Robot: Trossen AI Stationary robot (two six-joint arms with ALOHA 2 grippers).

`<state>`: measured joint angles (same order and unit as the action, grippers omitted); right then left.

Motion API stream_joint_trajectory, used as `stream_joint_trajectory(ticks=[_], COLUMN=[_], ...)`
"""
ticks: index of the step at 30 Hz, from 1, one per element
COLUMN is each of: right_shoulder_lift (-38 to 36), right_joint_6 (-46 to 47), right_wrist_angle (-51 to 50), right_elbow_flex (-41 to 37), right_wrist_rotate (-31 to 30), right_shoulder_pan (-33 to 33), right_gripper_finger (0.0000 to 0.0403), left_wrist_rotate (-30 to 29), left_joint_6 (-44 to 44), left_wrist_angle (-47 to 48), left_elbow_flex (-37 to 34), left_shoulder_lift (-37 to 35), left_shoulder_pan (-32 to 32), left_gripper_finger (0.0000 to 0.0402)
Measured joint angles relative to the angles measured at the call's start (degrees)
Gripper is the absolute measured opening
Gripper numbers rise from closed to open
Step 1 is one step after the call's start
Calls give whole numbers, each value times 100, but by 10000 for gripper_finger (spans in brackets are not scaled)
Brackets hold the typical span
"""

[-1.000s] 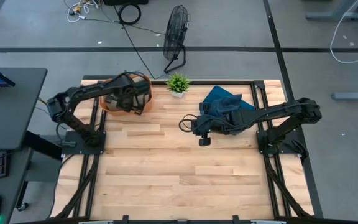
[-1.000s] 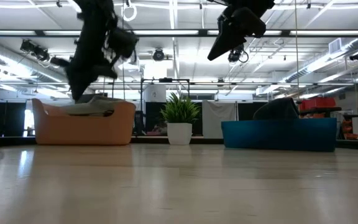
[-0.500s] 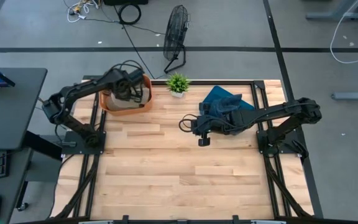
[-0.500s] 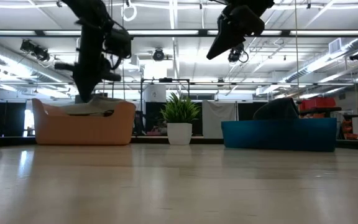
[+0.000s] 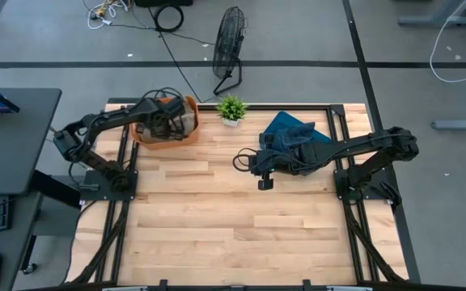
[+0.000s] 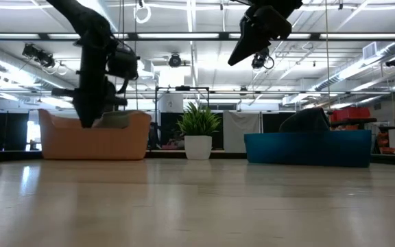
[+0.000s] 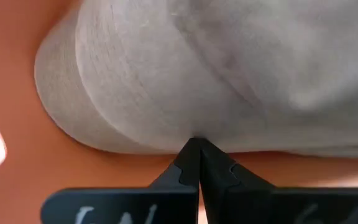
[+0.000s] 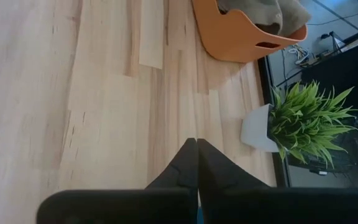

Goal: Pick & Place hat
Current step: Put the brown cap into the orange bin, then return to Home Position

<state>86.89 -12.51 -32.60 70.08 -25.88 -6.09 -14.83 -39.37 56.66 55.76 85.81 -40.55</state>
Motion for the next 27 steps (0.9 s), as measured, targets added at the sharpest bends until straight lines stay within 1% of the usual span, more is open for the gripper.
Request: stream_joint_trajectory(ticks=[2, 7, 11, 15, 20, 23, 27], right_shoulder_lift=[0, -66, -404, -1066, -2072, -2614, -3270], right_joint_6=[0, -31, 212, 721, 1245, 1529, 1545], right_wrist_angle=[0, -11, -285, -682, -838, -1067, -1219], right_elbow_flex=[0, 0, 178, 498, 540, 539, 352], right_wrist_rotate=[-1, -1, 59, 91, 139, 141, 147], right_shoulder_pan=[0, -1, -33, -70, -79, -79, -79], right_gripper_finger=[0, 0, 0, 0, 0, 0, 0], left_wrist_rotate=[-43, -96, -163, -205, -217, -382, -712], left_joint_6=[2, -43, 94, 250, 306, 409, 961], left_wrist_angle=[-12, 218, 251, 32, -330, -471, -528], left_elbow_flex=[155, 794, 1250, 1462, 1522, 1523, 1504], left_shoulder_lift=[-102, -449, -730, -1147, -1866, -2299, -2680], left_shoulder_pan=[116, 548, 1100, 1730, 2514, 2986, 3694], left_gripper_finger=[1, 1, 1, 1, 1, 1, 1])
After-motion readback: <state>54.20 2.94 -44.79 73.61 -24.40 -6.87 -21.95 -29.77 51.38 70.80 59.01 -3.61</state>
